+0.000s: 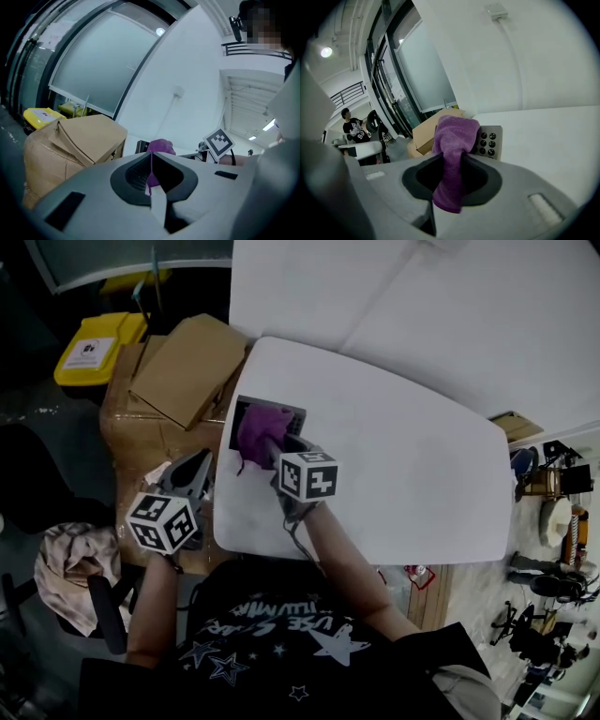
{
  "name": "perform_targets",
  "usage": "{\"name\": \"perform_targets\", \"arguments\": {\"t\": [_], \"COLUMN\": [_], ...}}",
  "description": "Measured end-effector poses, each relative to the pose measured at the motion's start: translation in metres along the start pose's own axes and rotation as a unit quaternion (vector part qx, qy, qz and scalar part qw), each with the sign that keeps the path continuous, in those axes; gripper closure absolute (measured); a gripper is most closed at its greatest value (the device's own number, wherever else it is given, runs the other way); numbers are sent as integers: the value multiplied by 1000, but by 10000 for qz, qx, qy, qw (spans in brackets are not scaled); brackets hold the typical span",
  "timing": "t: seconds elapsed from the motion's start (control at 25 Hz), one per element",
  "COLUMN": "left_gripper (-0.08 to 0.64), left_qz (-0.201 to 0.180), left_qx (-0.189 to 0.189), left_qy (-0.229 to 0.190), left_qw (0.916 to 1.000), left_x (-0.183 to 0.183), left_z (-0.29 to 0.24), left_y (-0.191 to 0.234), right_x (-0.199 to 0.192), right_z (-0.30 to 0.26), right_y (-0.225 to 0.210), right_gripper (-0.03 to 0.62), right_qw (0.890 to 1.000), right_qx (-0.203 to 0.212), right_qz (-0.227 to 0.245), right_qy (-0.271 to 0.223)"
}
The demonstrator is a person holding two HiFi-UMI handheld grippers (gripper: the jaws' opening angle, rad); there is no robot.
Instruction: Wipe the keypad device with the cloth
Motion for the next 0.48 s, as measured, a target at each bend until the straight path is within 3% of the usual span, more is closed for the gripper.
{"name": "perform_targets", "arguments": {"t": [0.48], "left_gripper": [543], "left_qz": [-77], "left_qx": [-289], "left_qy": [189], "left_qw": [9994], "left_x": [-8], "left_z": [-20], "left_y": [-19], "right_x": [-20], "right_z": [35], "right_y": [-38], "right_gripper": [495], "right_qw": [9984], "right_qx": [-458], "right_qz": [-329], "right_qy": [-66]}}
Point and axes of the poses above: the fingertips, and each gripper's own axes: z backward along the fingers, y to its left, x out of its top, the point moved 8 cm from there along z, backward along the fingers, and after that the axes turned 2 degrees about -y, right-handed, at the moved point
